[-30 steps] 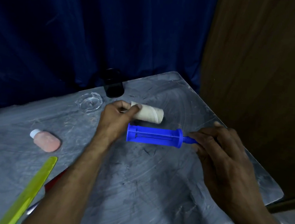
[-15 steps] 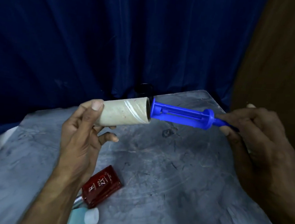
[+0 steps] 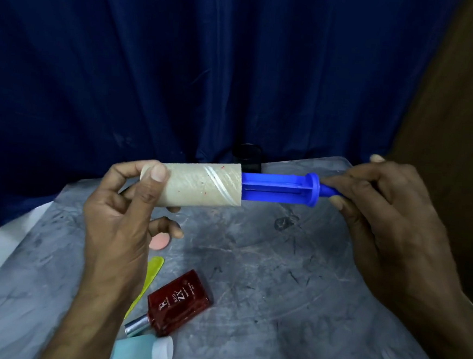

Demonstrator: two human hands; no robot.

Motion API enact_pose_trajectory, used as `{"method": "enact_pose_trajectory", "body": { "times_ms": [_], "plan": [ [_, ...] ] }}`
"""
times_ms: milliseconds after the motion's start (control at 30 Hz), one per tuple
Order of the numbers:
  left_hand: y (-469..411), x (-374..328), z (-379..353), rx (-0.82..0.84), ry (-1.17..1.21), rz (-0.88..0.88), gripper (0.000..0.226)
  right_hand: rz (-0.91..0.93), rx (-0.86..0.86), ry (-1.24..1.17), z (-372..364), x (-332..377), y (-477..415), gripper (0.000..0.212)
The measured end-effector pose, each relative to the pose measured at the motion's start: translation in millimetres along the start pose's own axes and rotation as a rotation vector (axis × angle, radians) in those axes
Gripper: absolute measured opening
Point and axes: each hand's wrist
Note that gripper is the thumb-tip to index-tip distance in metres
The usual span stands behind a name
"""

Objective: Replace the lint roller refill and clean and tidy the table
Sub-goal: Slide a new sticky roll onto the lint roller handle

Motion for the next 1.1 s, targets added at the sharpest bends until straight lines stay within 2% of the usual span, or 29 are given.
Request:
{"method": "enact_pose_trajectory", "body": {
  "times_ms": [200, 300, 500, 667, 800, 900, 1000, 1033, 1100],
  "plan": [
    [7, -6, -13, 0.001, -0.028, -0.053, 0.059, 0.109, -0.006, -0.036, -12, 22, -28, 0.028],
    [1, -14, -8, -0.025, 0.016, -0.041, 0.058, 0.154, -0.049, -0.031, -12, 27, -42, 0.027],
    [4, -28, -12, 0.038, 0.039, -0.044, 0.061, 0.238, -0.070, -0.015, -17, 39, -58, 0.027],
    [-3, -36, -7, 0.101, 0.019, -0.093, 0.055, 0.278, -0.088, -0.007, -17, 40, -70, 0.028],
    [-12, -46, 2, 0.229, -0.184, -0.343, 0.045, 0.279, -0.105, -0.003, -16, 40, -77, 0.027],
    [-17, -49, 5, 0.188, -0.459, -0.735, 0.041, 0.253, -0.114, -0.034, -15, 41, -87, 0.028],
    [-17, -46, 8, 0.076, -0.688, -1.132, 0.018, 0.215, -0.124, -0.036, -15, 42, -93, 0.030],
    [-15, -41, 11, 0.051, -0.726, -1.192, 0.016, 0.203, -0.125, -0.039, -17, 42, -93, 0.030],
    [-12, -31, 14, 0.029, -0.782, -1.154, 0.029, 0.180, -0.139, -0.074, -19, 42, -92, 0.028]
  ]
}}
Point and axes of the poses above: each hand's wrist, its own y-axis away from the middle knuckle, its own z-axis out of the back of the hand, x = y × z, and after that the axes turned 9 degrees about -x, right-handed
